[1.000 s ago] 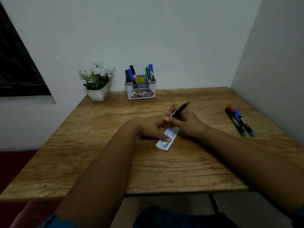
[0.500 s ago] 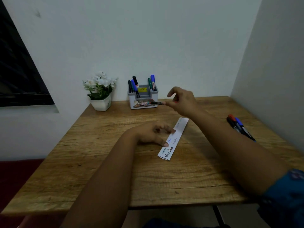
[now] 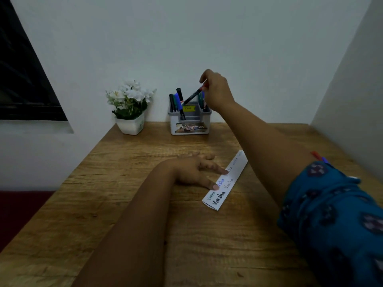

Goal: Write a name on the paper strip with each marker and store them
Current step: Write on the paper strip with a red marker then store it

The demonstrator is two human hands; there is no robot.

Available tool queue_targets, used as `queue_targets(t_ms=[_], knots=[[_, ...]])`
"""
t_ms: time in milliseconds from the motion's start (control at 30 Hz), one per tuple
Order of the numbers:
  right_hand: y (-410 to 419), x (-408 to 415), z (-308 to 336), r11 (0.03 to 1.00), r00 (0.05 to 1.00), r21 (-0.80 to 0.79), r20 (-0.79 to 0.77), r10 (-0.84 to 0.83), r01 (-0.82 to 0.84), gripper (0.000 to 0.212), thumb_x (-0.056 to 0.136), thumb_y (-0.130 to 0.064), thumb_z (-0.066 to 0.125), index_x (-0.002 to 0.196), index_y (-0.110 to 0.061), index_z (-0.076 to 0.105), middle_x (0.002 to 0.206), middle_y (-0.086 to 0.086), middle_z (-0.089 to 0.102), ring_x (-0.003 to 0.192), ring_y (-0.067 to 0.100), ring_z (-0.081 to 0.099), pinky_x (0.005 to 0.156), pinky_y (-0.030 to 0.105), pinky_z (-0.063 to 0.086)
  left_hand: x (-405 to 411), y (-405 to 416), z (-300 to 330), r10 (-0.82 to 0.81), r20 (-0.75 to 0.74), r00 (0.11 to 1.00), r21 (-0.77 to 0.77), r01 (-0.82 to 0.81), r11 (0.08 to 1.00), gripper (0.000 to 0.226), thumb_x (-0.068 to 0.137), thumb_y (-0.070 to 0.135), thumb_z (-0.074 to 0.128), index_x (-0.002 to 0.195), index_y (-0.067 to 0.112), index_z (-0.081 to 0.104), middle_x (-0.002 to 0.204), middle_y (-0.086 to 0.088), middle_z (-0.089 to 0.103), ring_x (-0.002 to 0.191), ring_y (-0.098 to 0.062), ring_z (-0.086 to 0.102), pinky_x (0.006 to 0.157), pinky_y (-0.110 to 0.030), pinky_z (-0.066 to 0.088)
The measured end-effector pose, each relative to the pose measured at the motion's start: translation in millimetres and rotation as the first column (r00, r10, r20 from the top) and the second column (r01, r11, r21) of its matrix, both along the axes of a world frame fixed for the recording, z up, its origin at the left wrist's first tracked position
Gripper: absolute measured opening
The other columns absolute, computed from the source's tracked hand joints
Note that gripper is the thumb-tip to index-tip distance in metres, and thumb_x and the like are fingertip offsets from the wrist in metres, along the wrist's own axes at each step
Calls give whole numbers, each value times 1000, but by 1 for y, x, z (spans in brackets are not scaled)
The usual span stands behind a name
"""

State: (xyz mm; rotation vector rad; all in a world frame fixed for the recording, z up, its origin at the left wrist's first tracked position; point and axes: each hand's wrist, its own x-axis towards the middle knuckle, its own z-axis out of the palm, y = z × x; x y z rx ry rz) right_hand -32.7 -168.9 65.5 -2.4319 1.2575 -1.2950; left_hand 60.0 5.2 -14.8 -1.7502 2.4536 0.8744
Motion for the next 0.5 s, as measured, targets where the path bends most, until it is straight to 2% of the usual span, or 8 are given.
queue_targets(t_ms=[133,200,267,300,400,500], knots=[[-20,5,20,997,996,-43,-52,-71,69,23,87,8,50,105,0,62,115,20,58,102,29,59,84,34,49,-1,2,1,2,9,1000,-14,-2,1000,58,81,57,65,134,59,42,161,17,4,149,-21,-10,112,-63,-11],[-26,4,28,995,975,-14,-200,-102,101,25,87,7,54,110,0,63,121,20,57,107,31,59,87,34,50,-1,2,1,4,16,1000,-16,-4,1000,58,81,57,65,134,58,42,161,17,5,149,-21,-11,112,-64,-11],[-26,8,28,992,922,22,-372,-107,124,36,85,10,55,118,-2,60,126,21,53,111,33,57,89,36,49,-2,2,1,3,22,1000,-16,-2,1000,58,81,57,64,134,58,42,162,16,4,149,-22,-11,112,-66,-9],[-24,12,24,992,908,34,-407,-97,121,42,84,13,53,123,-4,57,126,21,51,110,34,56,89,38,50,-2,2,2,3,24,1000,-19,-3,1000,58,81,57,64,134,58,41,162,16,4,148,-22,-12,111,-67,-10],[-20,24,13,997,934,49,-357,-31,52,55,83,17,47,130,-10,48,127,19,47,107,34,55,87,43,52,-3,1,2,-3,37,999,-23,4,1000,58,82,57,64,134,59,40,162,16,3,148,-24,-12,110,-67,-13],[-16,29,5,998,951,60,-310,24,-6,63,80,21,46,136,-8,46,135,19,44,119,31,52,94,37,48,-2,1,1,-7,35,999,-26,7,1000,58,81,58,64,133,60,40,162,16,3,148,-24,-11,110,-67,-12]])
